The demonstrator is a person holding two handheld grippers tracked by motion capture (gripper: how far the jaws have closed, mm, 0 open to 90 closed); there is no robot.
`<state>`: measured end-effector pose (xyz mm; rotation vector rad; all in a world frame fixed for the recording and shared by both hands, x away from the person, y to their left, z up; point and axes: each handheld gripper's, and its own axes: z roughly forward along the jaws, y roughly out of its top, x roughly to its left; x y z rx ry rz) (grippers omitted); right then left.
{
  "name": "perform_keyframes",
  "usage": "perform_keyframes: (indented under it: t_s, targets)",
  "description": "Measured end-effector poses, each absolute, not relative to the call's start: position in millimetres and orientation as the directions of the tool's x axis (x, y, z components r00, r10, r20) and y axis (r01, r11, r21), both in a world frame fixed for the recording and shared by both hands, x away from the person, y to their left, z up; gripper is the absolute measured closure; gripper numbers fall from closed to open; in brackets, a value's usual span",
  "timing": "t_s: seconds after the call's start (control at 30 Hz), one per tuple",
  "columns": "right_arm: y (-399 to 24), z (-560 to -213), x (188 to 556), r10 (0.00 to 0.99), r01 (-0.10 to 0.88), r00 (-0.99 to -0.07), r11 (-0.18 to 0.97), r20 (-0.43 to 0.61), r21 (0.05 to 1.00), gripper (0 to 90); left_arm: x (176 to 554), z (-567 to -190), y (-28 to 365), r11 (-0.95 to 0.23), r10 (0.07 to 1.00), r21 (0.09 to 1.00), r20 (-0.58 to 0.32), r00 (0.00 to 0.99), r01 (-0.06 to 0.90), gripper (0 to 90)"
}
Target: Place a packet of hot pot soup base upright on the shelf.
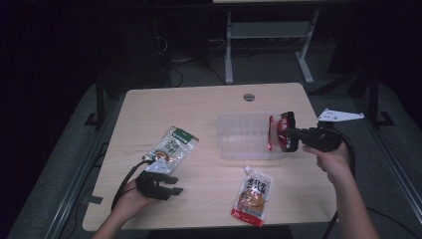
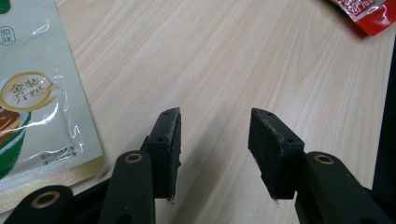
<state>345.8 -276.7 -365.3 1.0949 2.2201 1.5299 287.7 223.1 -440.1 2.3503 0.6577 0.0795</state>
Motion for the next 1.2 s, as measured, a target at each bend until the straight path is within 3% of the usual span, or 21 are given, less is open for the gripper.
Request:
perform_keyframes:
  t_s: [0.73, 0.9, 0.93, 0.97, 1.2]
  targets:
    - [-259, -382, 363, 0.724, 0.491, -0.660, 0.212, 0.201, 0.845, 88.9, 286, -442, 221, -0.638, 0.477, 0.630, -0.127, 0.870, 0.442, 53.8]
    - [-260, -382, 363, 0.734, 0.490, -0.649, 0.199, 0.202, 0.849, 77.5, 287, -442, 222, -0.640, 0.473, 0.633, -0.122, 0.873, 0.435, 52.8]
    - [-260, -381, 362, 0.737, 0.493, -0.644, 0.194, 0.206, 0.848, 68.2, 287, -442, 222, -0.640, 0.473, 0.633, -0.122, 0.873, 0.435, 52.6]
    - [-260, -381, 362, 0.737, 0.493, -0.644, 0.194, 0.206, 0.848, 68.2, 286, -442, 222, -0.639, 0.473, 0.633, -0.123, 0.872, 0.436, 52.6]
    - [-266, -376, 355, 0.741, 0.501, -0.635, 0.178, 0.220, 0.847, 40.5, 286, -443, 223, -0.636, 0.470, 0.648, -0.106, 0.876, 0.419, 49.8]
